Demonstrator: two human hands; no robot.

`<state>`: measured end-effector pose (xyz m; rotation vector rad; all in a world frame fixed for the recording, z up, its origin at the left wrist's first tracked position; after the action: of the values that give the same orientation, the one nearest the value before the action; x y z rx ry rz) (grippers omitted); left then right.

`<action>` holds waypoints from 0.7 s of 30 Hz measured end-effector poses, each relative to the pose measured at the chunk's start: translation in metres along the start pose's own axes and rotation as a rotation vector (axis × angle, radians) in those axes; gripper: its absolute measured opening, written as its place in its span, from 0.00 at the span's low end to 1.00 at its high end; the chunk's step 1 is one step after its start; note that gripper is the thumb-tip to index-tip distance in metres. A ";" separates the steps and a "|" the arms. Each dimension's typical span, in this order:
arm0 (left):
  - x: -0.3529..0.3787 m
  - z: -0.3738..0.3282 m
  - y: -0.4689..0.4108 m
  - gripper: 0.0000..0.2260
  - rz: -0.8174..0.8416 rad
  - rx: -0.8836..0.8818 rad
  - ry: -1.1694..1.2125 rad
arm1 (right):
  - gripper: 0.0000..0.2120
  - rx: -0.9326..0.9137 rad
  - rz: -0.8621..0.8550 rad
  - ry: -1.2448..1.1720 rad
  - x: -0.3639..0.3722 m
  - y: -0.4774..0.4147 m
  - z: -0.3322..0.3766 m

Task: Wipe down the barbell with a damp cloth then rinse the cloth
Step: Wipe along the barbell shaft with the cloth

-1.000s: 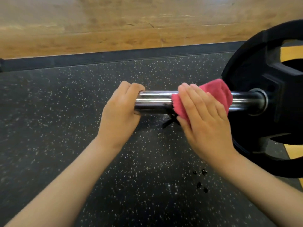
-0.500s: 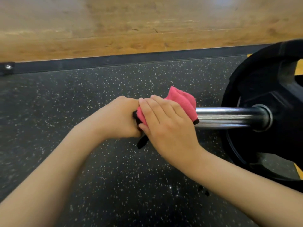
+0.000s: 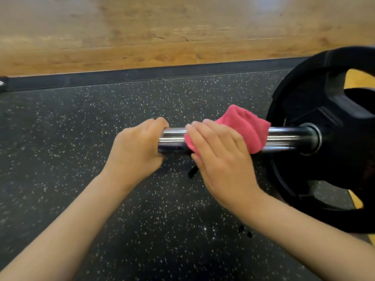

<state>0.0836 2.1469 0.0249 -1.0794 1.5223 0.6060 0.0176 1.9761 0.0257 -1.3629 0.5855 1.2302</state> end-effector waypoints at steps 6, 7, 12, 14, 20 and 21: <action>-0.025 0.006 -0.042 0.08 0.589 0.085 0.010 | 0.22 -0.157 0.035 0.031 0.024 -0.028 0.021; -0.024 0.008 -0.044 0.07 0.611 0.066 0.026 | 0.22 -0.173 0.044 0.025 0.022 -0.029 0.017; -0.003 0.000 0.000 0.22 0.059 -0.081 0.181 | 0.24 -0.060 0.080 -0.015 -0.001 -0.016 -0.017; 0.010 -0.005 0.007 0.23 -0.083 -0.106 0.184 | 0.26 0.010 0.123 0.055 -0.012 -0.009 -0.036; 0.010 0.004 -0.013 0.15 -0.052 -0.058 0.136 | 0.24 0.047 0.126 0.196 -0.006 -0.010 -0.030; 0.008 0.007 -0.015 0.14 -0.019 -0.056 0.113 | 0.25 0.008 0.110 0.188 0.001 -0.014 -0.021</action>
<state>0.1002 2.1435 0.0184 -1.1870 1.5982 0.5857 0.0369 1.9598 0.0261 -1.4651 0.8053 1.1927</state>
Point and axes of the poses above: each hand's wrist, its own y-axis away from the middle knuckle, its own x-axis out of the palm, z = x × y, the point moved 1 cm from there along -y, towards the middle knuckle, and after that the axes turned 4 degrees about -y, right-handed, at the moved point
